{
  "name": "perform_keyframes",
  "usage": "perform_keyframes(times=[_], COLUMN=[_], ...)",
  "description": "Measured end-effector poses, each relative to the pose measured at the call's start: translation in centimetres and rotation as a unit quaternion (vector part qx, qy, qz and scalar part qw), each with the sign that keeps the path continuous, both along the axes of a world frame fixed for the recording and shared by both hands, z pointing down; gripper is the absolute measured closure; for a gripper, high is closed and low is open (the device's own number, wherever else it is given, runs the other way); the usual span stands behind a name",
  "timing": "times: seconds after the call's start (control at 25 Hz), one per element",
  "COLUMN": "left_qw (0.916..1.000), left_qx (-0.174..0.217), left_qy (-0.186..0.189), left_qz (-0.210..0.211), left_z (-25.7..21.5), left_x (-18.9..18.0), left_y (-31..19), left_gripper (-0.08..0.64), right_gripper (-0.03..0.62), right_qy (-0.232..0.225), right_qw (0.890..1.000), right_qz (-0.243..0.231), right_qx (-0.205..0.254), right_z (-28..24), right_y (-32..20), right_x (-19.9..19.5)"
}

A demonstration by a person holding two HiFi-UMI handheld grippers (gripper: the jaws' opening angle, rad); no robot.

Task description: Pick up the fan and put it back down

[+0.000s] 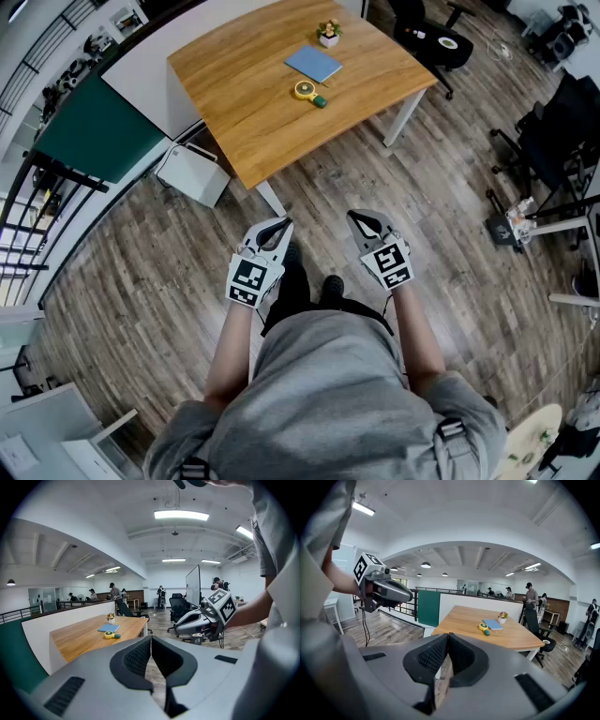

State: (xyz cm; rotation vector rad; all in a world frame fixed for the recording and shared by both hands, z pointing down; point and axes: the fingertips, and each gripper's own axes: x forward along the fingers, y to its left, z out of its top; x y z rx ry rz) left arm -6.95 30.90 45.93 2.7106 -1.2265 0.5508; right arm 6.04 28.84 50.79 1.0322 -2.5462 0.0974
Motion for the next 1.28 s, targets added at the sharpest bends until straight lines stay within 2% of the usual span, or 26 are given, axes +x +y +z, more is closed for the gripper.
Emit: perform_keyframes(times=[0.56,0.96,1.28], left_qw=[0.9999,0.9998,0.9999], left_qx=[0.002,0.001,-0.002], left_qy=[0.001,0.003,0.006], left_qz=[-0.016,-0.019,-0.011], left_z=[0.5,0.5,0.8], left_x=[1.4,2.2,2.6], left_y=[-0.8,-0.8,-0.6], left_gripper=[0.536,0.535,0.534], right_gripper=[0.586,0.586,0.549], right_qy=[-0.018,-0.016,-0.032], right_qw=[1.000,1.000,0.999], right_qz=[0.010,0.007,0.000], right_qx=[0.014,0.007,0.008], right_z=[-0.1,0.5,-0.1], right_y=[-1.3,-1.5,-1.6], right_x=[1.8,2.6,2.0])
